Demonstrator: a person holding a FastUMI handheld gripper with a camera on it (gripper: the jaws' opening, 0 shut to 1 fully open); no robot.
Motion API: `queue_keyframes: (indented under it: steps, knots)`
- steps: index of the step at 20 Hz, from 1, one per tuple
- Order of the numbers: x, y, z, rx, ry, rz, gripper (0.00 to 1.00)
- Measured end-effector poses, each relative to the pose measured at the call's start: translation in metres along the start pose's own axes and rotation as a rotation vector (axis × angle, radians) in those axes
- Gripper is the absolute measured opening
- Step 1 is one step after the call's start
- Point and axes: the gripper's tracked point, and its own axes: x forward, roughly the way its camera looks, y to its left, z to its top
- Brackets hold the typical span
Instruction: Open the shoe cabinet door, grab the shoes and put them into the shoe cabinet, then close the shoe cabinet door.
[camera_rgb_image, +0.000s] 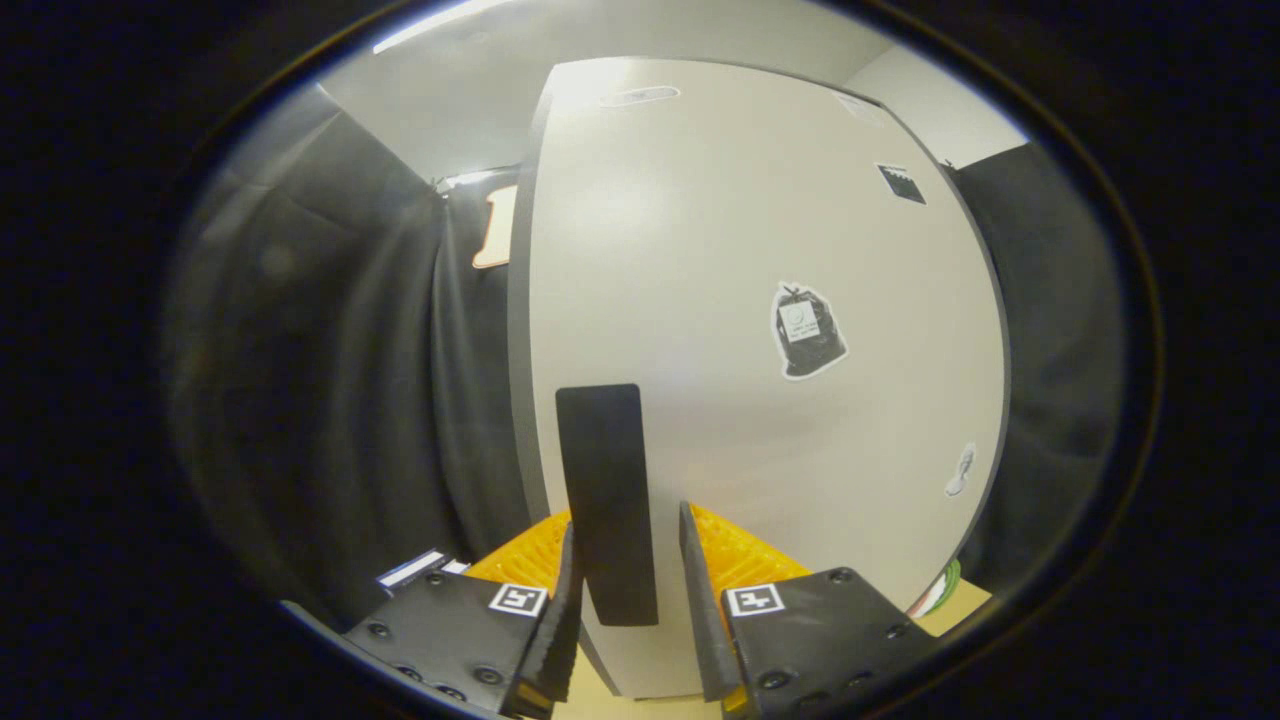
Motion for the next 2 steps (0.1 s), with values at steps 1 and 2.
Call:
queue_keyframes:
  steps: [1,2]
  knots:
    - [0.0011,0.0006,-0.0005,0.000,-0.001,-0.001,0.50]
    - [0.0022,0.0005,-0.0003,0.001,-0.003,-0.002,0.50]
